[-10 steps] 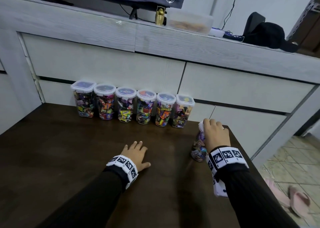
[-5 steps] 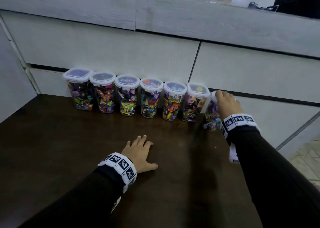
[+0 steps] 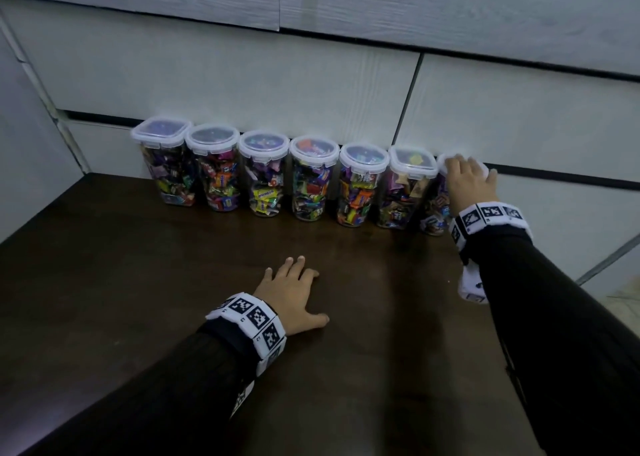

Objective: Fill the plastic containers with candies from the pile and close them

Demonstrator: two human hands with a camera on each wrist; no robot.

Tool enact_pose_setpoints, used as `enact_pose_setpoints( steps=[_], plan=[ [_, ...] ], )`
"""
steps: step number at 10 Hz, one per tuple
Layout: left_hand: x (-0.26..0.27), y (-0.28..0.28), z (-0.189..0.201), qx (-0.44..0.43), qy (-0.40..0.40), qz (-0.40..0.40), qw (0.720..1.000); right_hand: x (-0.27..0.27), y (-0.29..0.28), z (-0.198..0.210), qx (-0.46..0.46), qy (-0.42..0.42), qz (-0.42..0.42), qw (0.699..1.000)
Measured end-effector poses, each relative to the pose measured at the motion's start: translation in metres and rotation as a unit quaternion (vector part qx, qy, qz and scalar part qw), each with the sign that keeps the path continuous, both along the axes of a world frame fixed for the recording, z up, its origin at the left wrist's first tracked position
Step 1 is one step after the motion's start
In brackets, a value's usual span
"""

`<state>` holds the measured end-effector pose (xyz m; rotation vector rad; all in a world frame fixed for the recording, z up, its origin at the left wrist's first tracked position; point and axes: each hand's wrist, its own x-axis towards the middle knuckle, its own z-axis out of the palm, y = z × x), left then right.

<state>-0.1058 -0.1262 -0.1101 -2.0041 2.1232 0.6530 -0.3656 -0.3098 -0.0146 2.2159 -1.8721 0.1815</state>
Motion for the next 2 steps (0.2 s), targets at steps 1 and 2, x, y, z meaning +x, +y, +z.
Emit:
enact_pose_setpoints(
  steps=[1,2],
  plan=[
    [0.0,0.0,0.001,0.002,-0.002,0.006,1.0,0.003,0.024,-0.003,-0.021,-0.004,0.002,1.0],
    [0.001,0.004,0.006,0.003,-0.002,-0.001,1.0,0.008,0.056,-0.014,-0.036,-0.061,0.032,0.997]
  ],
)
